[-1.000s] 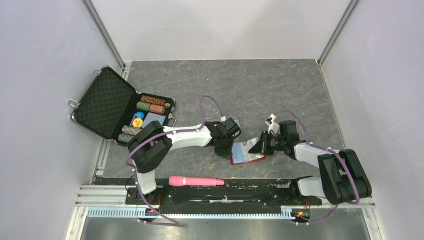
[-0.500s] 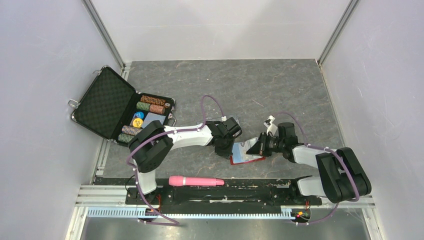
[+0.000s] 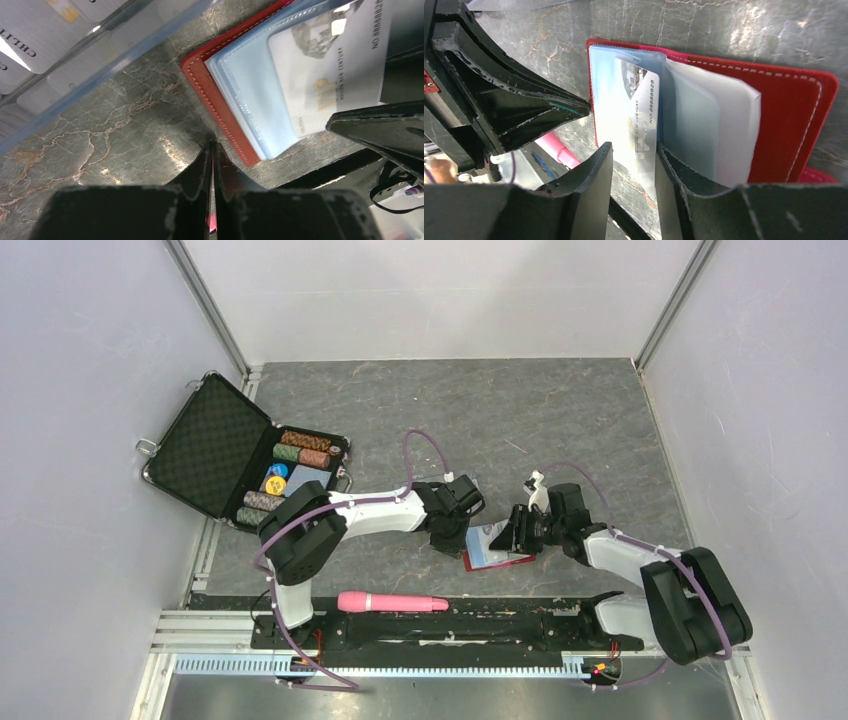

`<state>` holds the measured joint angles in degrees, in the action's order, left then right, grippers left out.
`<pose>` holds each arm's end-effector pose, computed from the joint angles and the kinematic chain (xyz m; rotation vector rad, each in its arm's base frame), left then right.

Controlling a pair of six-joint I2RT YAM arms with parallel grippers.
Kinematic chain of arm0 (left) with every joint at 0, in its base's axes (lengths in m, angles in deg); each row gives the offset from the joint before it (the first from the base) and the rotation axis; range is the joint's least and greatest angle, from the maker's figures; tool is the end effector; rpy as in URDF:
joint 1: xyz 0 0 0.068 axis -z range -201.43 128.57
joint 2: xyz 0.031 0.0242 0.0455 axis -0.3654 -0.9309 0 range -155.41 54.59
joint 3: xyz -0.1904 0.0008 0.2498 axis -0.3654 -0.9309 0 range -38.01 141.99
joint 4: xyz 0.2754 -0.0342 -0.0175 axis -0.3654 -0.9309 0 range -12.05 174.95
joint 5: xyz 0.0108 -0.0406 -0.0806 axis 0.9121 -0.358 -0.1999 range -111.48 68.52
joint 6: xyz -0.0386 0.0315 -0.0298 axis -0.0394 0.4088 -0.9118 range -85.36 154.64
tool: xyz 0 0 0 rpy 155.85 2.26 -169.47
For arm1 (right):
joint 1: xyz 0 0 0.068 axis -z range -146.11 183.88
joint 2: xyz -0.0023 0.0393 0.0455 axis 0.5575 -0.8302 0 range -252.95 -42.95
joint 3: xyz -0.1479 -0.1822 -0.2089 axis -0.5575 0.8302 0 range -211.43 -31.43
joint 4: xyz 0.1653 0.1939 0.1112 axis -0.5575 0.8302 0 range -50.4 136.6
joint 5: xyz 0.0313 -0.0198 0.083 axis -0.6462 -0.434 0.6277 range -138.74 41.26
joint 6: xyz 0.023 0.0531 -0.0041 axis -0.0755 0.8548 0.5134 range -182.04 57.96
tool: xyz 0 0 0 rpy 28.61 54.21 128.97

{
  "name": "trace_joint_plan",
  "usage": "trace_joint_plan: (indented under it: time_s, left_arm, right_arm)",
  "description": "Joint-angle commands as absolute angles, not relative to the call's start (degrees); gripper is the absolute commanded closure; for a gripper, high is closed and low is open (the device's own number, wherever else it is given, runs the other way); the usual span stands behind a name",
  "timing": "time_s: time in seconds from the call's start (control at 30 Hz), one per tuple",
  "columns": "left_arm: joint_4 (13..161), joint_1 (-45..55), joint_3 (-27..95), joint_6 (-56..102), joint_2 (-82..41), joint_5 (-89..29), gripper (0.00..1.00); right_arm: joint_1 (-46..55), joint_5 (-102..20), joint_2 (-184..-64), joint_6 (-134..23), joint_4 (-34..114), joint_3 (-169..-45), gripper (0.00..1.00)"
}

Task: Put the credit cards into the card holder
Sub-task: Insert the credit card into the card holder.

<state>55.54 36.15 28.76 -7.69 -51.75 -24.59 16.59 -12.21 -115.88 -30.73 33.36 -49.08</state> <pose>0.2063 -0.3290 0.1786 0.4008 2.8830 -0.4642 0.1828 0.0829 0.1438 -0.0007 2.5300 1.1415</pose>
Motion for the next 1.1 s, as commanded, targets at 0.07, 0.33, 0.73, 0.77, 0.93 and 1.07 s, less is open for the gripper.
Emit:
trace_joint_plan:
  time_s: [0.07,0.33,0.73,0.77,0.93,1.07]
  left_arm:
    - [55.93,36.67,29.27,-5.20,-54.73,-21.70,0.93]
    - [55.68,36.66,30.53,-4.77,-55.52,-21.73,0.93]
    - [55.24,37.28,33.67,-4.34,-57.87,-22.43,0.93]
    - [55.24,37.27,33.71,-4.23,-57.80,-22.33,0.93]
    - [55.15,37.28,33.66,-4.08,-56.88,-21.67,0.93]
    - [54.71,37.33,32.67,-4.08,-54.50,-19.57,0.91]
  right_arm:
    - [15.97,-21.05,-112.08,-36.52,46.04,-53.46,0.52]
    - [13.15,-21.28,-114.84,-37.81,44.65,-54.72,0.49]
    - [6.28,-14.91,-118.73,-30.23,31.53,-52.21,0.58]
    - [6.23,-14.60,-118.70,-29.80,31.20,-51.90,0.59]
    - [5.94,-14.77,-117.38,-29.76,31.79,-50.78,0.80]
    - [5.81,-18.40,-115.04,-32.22,37.82,-51.74,0.82]
